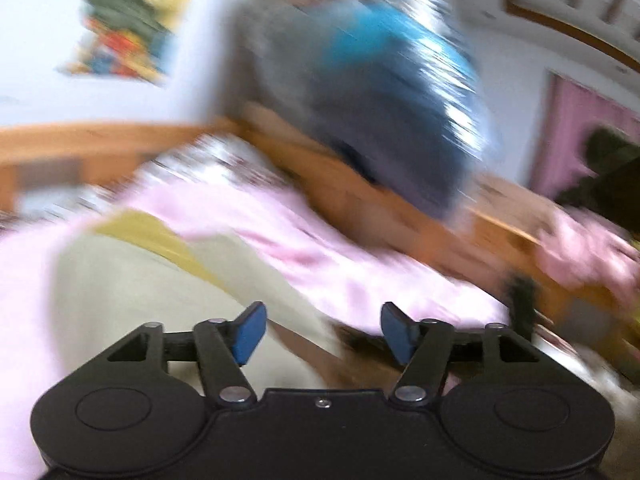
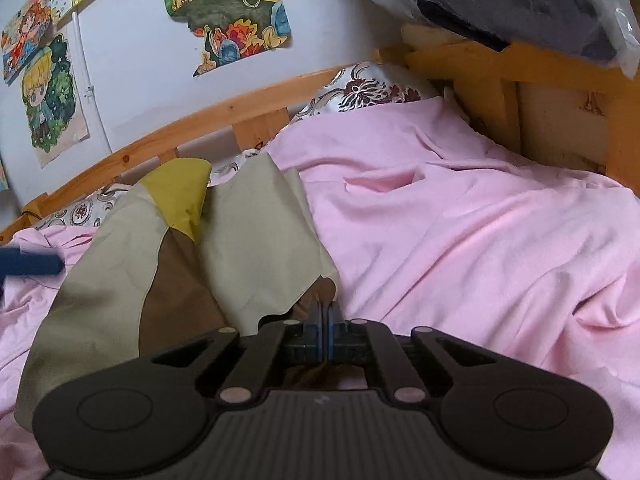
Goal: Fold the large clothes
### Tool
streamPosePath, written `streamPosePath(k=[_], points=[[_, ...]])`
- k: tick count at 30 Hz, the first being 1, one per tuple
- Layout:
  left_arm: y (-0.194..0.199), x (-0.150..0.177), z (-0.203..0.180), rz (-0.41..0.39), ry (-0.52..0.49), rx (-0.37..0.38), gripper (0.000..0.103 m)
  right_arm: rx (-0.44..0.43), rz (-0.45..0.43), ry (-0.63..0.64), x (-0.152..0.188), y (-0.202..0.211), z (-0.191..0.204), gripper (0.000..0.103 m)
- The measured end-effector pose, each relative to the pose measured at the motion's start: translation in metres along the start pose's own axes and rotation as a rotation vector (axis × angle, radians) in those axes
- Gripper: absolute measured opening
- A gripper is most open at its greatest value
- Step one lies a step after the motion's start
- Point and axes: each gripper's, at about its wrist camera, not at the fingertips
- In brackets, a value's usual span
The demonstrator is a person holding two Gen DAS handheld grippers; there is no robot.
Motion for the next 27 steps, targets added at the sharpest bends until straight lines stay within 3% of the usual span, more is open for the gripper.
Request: streamPosePath(k=[4, 7, 10, 13, 19, 23, 27], points=[[-0.026, -0.007, 0.028, -0.081, 0.054, -0.273, 0.075, -0.016, -0.016, -0.017, 0.001, -0.001, -0.002, 0.004], [-0.054, -0.011, 0.047, -0.113, 0.079, -0.381, 0.075, -0.018, -0.035, -0.011, 0.002, 0.000, 0.000, 0.004], [-0.081, -0.015, 0.055, -0.072, 0.044, -0.443, 0.077, -0.014, -0.063, 0.004, 0.004, 0.001, 0.004, 0.005], [-0.110, -0.009, 0.043, 0.019, -0.115, -0.503, 0.080, 0.011, -0.110, 0.039, 0.004, 0.004, 0.010, 0.006], [-0.155, 0.033, 0.032, 0.123, -0.361, -0.613, 0.087, 0.059, -0.181, 0.181, 0.006, 0.007, 0.031, 0.008], [-0.175, 0.047, 0.029, 0.162, -0.433, -0.641, 0.090, 0.076, -0.150, 0.221, 0.008, -0.002, 0.031, 0.012], [-0.176, 0.046, 0.028, 0.163, -0.453, -0.650, 0.090, 0.083, -0.120, 0.171, 0.008, -0.011, 0.021, 0.018]])
Point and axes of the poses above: each gripper's, at about its wrist camera, not at the fingertips, and y roughly against the way its jaws point, z to its left, x to its underside, and after that the axes turned 3 degrees about -x, right-handed
